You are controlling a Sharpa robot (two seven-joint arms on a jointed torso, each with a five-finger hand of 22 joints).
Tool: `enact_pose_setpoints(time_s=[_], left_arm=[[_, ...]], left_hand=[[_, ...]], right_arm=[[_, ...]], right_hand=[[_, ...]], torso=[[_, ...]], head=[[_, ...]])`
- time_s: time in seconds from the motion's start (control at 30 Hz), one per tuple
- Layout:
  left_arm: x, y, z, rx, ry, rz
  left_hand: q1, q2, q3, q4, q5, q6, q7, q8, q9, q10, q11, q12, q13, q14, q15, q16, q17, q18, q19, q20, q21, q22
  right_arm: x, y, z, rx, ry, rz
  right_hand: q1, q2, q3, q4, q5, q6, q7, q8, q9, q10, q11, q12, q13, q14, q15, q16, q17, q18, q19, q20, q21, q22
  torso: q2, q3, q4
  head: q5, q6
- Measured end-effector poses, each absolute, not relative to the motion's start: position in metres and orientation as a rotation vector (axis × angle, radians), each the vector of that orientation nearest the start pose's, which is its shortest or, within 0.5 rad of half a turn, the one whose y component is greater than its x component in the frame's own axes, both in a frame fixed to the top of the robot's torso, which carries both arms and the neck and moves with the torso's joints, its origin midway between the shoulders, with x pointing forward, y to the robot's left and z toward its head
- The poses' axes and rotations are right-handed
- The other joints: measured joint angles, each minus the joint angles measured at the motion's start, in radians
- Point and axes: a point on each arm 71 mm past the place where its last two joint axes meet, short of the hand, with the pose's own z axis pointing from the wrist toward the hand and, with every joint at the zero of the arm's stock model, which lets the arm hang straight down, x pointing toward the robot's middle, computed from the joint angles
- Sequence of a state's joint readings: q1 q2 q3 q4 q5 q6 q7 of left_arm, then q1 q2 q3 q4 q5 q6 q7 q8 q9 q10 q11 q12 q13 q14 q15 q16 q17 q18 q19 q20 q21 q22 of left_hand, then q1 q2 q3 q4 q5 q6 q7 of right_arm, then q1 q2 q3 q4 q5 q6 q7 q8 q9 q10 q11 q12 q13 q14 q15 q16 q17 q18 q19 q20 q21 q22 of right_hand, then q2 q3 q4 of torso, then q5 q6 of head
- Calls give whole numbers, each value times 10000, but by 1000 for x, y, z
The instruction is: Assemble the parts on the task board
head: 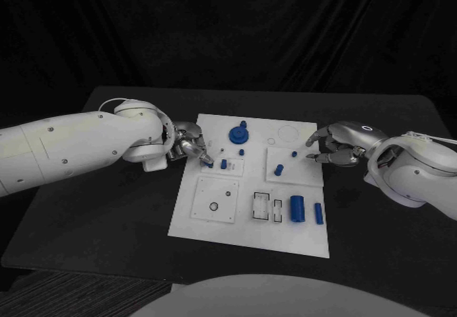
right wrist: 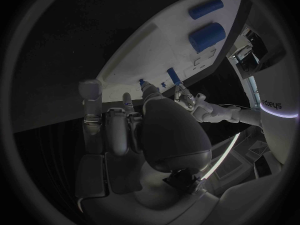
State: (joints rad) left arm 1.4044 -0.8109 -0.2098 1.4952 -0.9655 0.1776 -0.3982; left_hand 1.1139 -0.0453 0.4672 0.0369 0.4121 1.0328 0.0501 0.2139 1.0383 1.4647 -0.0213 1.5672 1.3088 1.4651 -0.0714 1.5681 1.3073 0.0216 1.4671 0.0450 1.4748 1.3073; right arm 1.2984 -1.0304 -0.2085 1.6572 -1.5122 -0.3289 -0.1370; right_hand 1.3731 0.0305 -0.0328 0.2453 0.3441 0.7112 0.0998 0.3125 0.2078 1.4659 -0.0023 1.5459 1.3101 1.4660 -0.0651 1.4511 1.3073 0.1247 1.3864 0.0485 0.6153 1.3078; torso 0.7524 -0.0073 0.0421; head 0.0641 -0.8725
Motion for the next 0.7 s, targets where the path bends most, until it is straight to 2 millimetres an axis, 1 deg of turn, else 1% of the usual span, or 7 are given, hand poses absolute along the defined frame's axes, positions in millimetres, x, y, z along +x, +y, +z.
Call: enact_pose_setpoints(time_s=[0.17,0.57,0.7], left_arm=[[490,207,-190,-881,23351,-5104],[491,206,-191,-833,23383,-5105],[491,205,-191,-786,23422,-5096]], left_hand=[[-1,-1,0,0,63,1,1,0,31,0,0,0,0,0,0,0,0,1,0,0,0,0],[-28,-27,0,0,63,19,21,0,32,0,0,0,0,0,0,0,0,1,0,0,0,0],[-28,-28,0,0,63,34,36,49,32,0,0,0,0,0,0,0,0,0,0,0,0,0]], right_arm=[[450,-254,-190,-2184,17189,5049],[450,-254,-190,-2170,17217,5026],[450,-254,-190,-2167,17228,5020]], right_hand=[[11,11,0,0,0,0,0,0,-9,0,0,-46,7,0,0,4,0,0,-36,36,-48,-1],[10,9,20,-35,39,0,0,0,-9,0,0,-47,-2,0,0,6,0,0,-36,36,-49,-1],[10,9,0,-55,81,0,0,0,-19,0,0,-46,-2,0,0,6,0,0,-36,36,-48,-2]], torso=[[0,0,2],[2,-1,3],[2,0,2]], head=[[0,0],[10,0],[15,0]])
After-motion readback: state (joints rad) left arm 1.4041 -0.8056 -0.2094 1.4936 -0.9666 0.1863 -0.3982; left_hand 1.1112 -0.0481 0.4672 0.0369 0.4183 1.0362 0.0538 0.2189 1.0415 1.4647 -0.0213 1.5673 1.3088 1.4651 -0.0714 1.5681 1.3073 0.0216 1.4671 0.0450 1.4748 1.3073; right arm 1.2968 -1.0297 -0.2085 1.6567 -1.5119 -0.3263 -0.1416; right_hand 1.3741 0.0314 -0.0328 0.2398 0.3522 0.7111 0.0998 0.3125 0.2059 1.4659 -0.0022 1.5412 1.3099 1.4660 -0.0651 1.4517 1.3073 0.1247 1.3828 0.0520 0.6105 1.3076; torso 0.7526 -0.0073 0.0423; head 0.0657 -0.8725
